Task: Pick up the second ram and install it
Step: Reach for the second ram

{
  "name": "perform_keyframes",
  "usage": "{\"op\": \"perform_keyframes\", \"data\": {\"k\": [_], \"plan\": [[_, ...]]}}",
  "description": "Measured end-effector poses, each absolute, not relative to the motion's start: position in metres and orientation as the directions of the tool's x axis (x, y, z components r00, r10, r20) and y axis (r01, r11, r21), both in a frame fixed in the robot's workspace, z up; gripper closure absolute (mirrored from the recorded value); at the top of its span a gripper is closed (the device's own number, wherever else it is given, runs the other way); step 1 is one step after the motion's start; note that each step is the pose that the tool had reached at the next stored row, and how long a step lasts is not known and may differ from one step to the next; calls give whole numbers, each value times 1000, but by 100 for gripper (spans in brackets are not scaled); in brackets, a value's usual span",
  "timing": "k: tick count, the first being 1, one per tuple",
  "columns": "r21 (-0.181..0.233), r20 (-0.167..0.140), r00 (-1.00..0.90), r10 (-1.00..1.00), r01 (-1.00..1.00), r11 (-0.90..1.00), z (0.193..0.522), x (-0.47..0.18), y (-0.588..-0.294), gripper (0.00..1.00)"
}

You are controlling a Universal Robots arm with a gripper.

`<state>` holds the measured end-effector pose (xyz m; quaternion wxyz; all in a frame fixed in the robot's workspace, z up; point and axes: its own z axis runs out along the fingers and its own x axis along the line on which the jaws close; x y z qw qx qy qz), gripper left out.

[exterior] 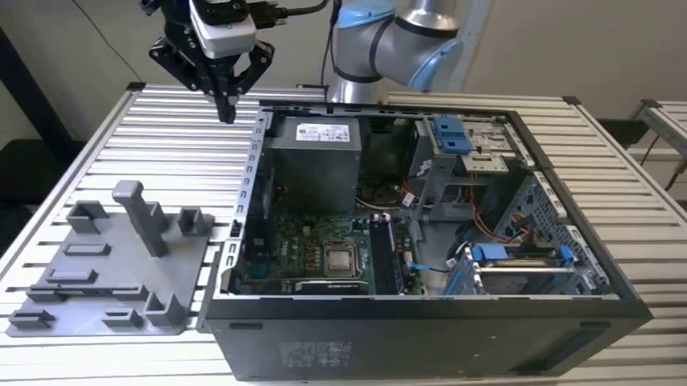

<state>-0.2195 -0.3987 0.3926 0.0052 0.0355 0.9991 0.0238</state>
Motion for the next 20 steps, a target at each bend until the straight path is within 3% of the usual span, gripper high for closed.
{"op": "perform_keyframes", "data": {"k": [20], "plan": [[48, -2, -997, 71, 71, 996, 393, -262, -399, 89]]}}
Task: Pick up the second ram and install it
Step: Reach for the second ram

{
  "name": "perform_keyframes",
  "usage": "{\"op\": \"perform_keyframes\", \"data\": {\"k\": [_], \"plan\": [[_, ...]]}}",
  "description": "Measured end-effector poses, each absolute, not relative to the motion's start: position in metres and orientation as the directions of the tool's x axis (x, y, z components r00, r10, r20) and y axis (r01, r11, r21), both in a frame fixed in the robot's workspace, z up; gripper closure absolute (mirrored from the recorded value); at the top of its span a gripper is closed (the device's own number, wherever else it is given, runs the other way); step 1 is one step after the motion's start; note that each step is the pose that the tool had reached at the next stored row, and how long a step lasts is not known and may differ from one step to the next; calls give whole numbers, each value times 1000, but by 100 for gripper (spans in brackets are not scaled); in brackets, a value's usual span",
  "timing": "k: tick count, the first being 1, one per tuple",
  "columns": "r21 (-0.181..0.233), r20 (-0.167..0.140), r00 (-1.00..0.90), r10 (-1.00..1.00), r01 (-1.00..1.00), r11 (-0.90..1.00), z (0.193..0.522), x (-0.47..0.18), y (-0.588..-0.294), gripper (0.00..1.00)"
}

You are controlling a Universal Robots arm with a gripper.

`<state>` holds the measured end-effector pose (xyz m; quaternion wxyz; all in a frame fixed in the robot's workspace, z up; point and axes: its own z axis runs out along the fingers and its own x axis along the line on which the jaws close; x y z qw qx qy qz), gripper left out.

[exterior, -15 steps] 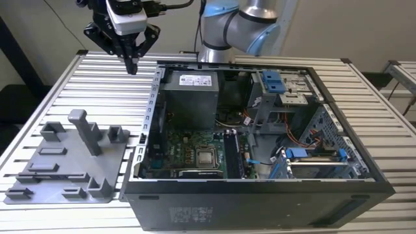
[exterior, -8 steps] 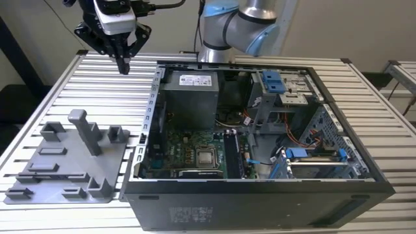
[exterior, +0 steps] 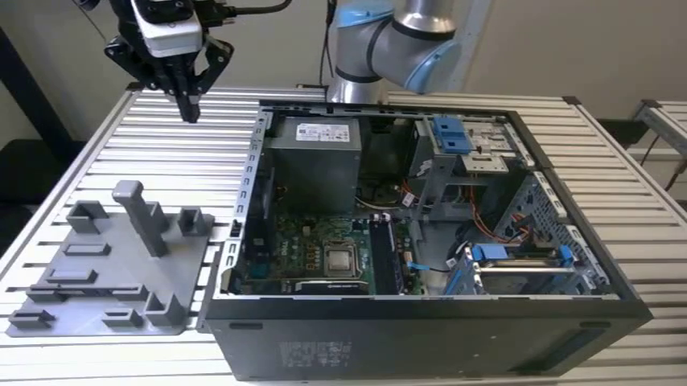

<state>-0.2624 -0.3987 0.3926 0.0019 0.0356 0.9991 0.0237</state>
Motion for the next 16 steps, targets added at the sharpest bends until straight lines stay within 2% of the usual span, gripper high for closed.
{"op": "perform_keyframes", "data": {"k": [16], "plan": [[47, 4, -997, 71, 71, 996, 393, -296, -399, 89]]}}
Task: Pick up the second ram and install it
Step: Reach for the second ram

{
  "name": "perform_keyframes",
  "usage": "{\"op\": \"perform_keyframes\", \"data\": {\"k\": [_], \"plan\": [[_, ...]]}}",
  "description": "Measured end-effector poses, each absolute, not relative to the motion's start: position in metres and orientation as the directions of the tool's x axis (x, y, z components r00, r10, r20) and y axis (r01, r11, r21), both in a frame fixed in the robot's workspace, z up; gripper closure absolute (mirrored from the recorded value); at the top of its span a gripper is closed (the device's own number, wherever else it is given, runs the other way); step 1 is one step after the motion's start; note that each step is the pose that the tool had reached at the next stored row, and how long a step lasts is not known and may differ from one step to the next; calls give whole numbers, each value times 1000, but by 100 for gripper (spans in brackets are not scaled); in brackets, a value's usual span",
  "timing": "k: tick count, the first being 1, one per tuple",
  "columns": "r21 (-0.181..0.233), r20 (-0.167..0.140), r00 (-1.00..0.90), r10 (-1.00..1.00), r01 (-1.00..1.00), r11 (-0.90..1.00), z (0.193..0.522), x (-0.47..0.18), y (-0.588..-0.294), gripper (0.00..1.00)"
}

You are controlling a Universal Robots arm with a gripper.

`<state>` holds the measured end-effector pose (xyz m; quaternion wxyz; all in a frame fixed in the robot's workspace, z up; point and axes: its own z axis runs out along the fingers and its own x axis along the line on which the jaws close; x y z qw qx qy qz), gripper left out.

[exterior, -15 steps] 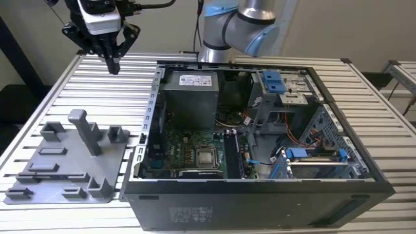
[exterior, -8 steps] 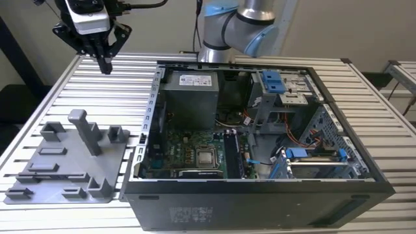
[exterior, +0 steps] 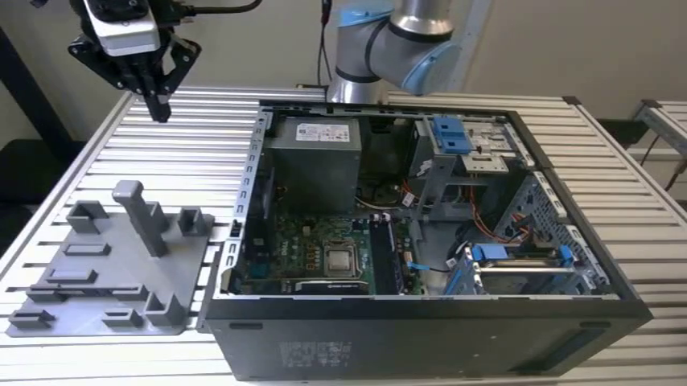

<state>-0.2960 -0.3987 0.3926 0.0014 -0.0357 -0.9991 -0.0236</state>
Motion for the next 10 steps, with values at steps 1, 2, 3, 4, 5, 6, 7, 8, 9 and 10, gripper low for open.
{"op": "perform_keyframes", "data": {"k": [1, 2, 3, 4, 5, 6, 7, 8, 9, 10], "plan": [[47, 5, -997, 71, 71, 996, 393, -298, -399, 89], [47, 5, -997, 71, 71, 996, 393, -300, -399, 89], [47, 6, -997, 71, 71, 996, 393, -303, -399, 89], [47, 6, -997, 71, 71, 996, 393, -305, -399, 89], [47, 7, -997, 71, 71, 996, 393, -308, -399, 89], [47, 8, -997, 71, 72, 996, 393, -310, -399, 89], [47, 8, -997, 71, 72, 996, 393, -313, -399, 89], [47, 9, -997, 71, 72, 996, 393, -315, -399, 89], [47, 10, -997, 71, 72, 996, 393, -318, -399, 89], [47, 10, -997, 71, 72, 996, 393, -320, -399, 89]]}}
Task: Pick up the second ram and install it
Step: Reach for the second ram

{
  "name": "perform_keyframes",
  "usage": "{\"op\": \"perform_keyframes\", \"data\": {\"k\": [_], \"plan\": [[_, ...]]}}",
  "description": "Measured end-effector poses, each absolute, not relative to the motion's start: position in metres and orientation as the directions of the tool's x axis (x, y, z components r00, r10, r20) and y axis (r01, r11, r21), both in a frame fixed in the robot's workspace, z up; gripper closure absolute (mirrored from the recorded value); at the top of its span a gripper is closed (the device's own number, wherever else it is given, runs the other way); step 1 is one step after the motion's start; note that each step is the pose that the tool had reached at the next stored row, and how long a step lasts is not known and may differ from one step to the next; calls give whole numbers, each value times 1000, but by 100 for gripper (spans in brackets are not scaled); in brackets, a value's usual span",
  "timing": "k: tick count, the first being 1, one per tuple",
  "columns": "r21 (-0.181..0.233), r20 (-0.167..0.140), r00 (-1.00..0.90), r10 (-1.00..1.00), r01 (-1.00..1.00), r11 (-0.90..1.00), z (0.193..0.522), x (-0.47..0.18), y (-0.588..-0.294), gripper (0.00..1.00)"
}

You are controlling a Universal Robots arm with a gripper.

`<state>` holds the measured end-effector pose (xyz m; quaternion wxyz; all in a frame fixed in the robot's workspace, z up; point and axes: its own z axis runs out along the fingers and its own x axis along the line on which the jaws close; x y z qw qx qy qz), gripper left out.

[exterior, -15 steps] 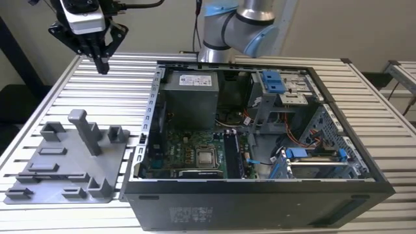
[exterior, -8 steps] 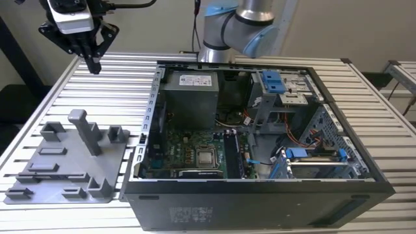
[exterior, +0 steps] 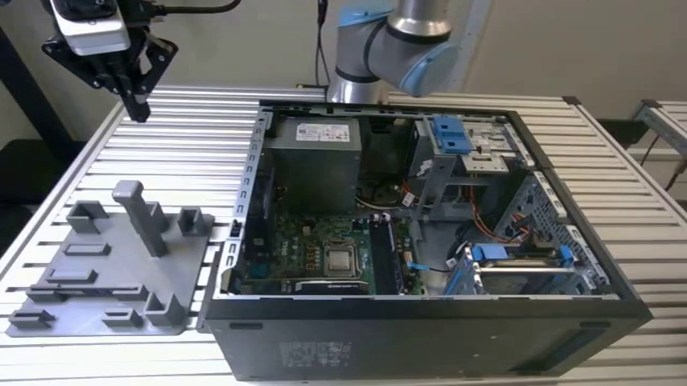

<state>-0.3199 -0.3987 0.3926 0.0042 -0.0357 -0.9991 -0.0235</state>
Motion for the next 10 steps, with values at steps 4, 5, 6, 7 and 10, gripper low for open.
{"op": "perform_keyframes", "data": {"k": [4, 5, 6, 7, 10], "plan": [[46, 13, -997, 71, 72, 996, 393, -329, -399, 89], [46, 14, -997, 71, 72, 996, 393, -331, -399, 89], [46, 16, -997, 71, 72, 996, 393, -332, -399, 89], [46, 17, -997, 71, 72, 996, 393, -333, -399, 89], [46, 19, -997, 71, 72, 996, 393, -338, -399, 89]]}}
